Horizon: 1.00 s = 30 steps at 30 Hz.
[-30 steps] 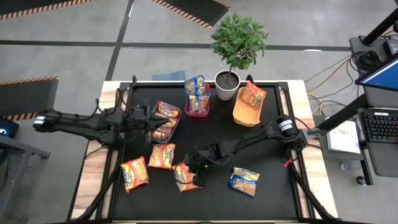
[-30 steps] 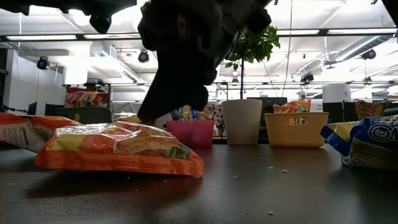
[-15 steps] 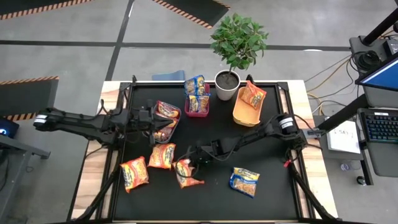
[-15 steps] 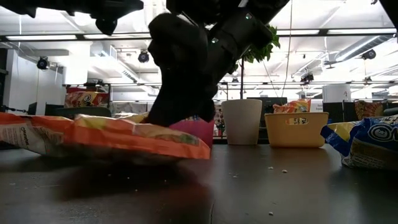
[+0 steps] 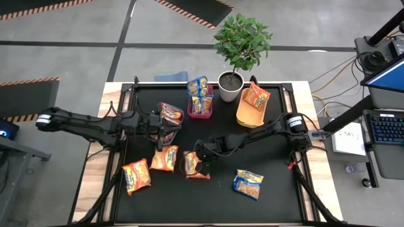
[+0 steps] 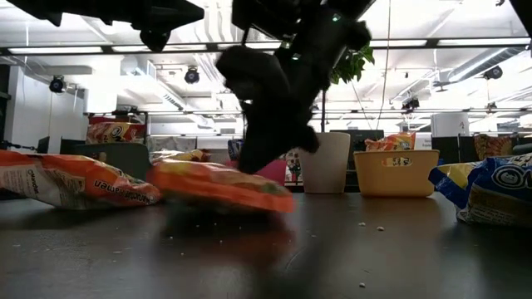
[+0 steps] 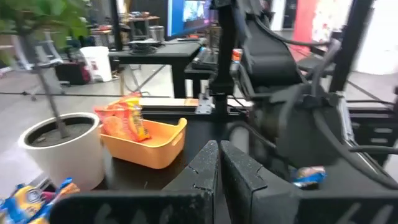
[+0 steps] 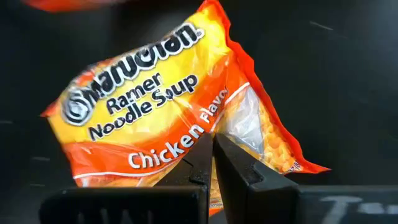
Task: Sort Maruchan noodles
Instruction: Put the right orange noodle pack into the yellow bin
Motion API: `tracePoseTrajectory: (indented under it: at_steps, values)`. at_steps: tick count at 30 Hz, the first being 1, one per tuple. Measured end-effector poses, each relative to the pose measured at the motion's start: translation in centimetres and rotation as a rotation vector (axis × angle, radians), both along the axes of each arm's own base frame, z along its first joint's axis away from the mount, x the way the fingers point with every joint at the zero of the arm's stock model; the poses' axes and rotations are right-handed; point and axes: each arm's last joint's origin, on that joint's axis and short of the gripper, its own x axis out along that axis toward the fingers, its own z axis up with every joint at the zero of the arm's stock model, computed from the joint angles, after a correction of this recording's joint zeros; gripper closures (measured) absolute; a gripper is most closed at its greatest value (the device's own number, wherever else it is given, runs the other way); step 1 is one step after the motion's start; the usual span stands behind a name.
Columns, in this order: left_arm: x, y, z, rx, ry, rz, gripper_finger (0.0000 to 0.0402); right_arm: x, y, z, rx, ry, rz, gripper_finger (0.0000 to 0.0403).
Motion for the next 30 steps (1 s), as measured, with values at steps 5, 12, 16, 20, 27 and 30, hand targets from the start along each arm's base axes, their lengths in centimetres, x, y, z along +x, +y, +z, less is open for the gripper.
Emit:
tracePoseTrajectory:
  at_steps: [5, 12, 16, 20, 27, 30]
  values:
    - [0.5, -0.2, -0.5, -0.011, 0.030, -0.043, 0.0401, -2.4, -0.9, 0.4, -0.158, 0.184, -0.142, 0.0390]
    - [2.4, -0.5, -2.8, -0.038, 0.141, -0.112, 0.0401, -4.9, -0.1, 3.7, -0.228, 0.205, -0.178, 0.0390]
    - [3.9, -0.6, -4.2, -0.039, 0.213, -0.109, 0.0401, -6.7, 0.7, 5.8, -0.220, 0.141, -0.159, 0.0390]
    - [5.7, -0.7, -5.2, -0.022, 0.271, -0.115, 0.0401, -8.8, 1.0, 5.9, -0.224, 0.095, -0.183, 0.0390]
    - [8.5, -1.0, -7.8, -0.001, 0.393, -0.138, 0.0401, -12.1, 0.3, 3.8, -0.164, -0.021, -0.248, 0.0390]
    - [9.5, -1.1, -8.9, -0.002, 0.438, -0.147, 0.0401, -13.4, 0.1, 3.1, -0.110, -0.071, -0.257, 0.0390]
